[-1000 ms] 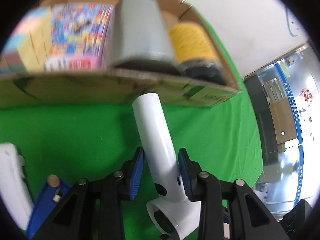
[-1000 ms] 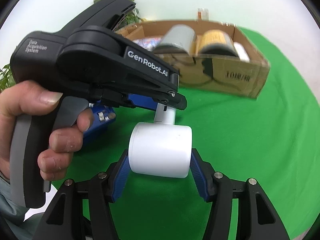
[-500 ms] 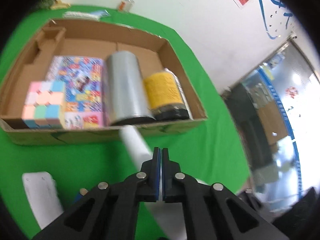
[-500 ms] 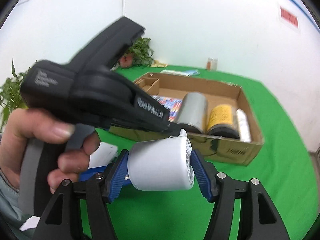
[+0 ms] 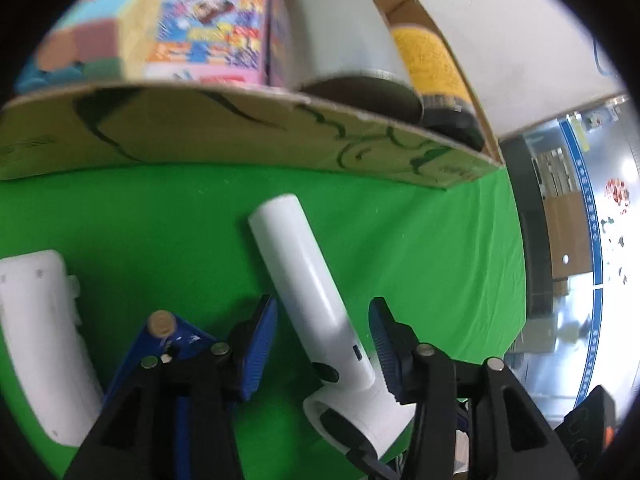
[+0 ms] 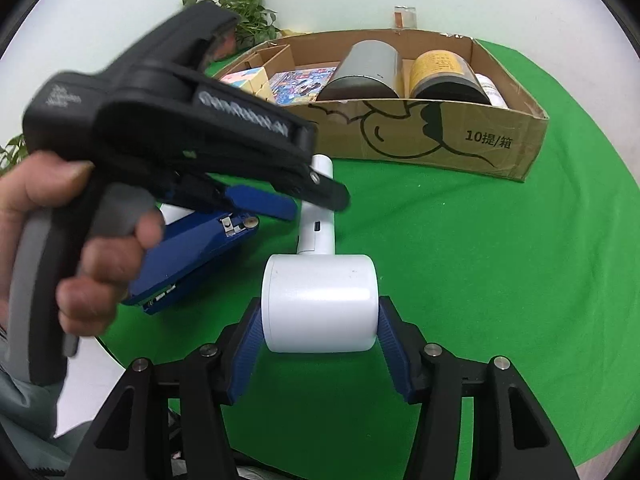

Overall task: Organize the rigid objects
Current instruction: 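Lift the hair dryer with both grippers and carry it over the box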

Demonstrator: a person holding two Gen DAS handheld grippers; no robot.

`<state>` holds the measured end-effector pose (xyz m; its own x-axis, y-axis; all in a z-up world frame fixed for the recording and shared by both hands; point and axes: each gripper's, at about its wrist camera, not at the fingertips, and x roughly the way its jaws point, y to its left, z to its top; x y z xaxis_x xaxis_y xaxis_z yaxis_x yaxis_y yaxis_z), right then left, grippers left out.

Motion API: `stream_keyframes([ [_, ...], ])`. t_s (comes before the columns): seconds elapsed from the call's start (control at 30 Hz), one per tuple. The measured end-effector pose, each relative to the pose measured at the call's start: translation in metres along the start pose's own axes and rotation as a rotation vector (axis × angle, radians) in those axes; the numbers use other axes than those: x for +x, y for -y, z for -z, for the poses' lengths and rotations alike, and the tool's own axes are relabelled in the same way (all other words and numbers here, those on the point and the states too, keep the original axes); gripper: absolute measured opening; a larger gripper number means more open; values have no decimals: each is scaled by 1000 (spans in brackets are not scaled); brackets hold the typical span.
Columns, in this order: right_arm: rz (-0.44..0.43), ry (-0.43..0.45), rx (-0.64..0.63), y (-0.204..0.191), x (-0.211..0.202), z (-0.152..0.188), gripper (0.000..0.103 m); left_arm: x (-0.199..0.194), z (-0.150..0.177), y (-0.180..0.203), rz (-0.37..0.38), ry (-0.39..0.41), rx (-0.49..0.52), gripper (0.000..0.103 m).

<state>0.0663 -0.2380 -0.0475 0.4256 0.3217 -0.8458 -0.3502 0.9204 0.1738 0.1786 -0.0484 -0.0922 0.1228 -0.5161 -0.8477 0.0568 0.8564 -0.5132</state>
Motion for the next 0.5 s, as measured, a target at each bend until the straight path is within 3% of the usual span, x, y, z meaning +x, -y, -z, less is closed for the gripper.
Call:
stream_keyframes([
  [0.1, -21, -6, 25, 0, -4, -1, 53, 7, 4, 7, -27, 0, 21, 40],
  [0.27, -42, -3, 30, -6, -13, 1, 54, 4, 9, 13, -41, 74, 40, 36],
  [0.5, -42, 61, -16, -19, -25, -7, 54, -45, 4, 33, -33, 217, 82, 32],
])
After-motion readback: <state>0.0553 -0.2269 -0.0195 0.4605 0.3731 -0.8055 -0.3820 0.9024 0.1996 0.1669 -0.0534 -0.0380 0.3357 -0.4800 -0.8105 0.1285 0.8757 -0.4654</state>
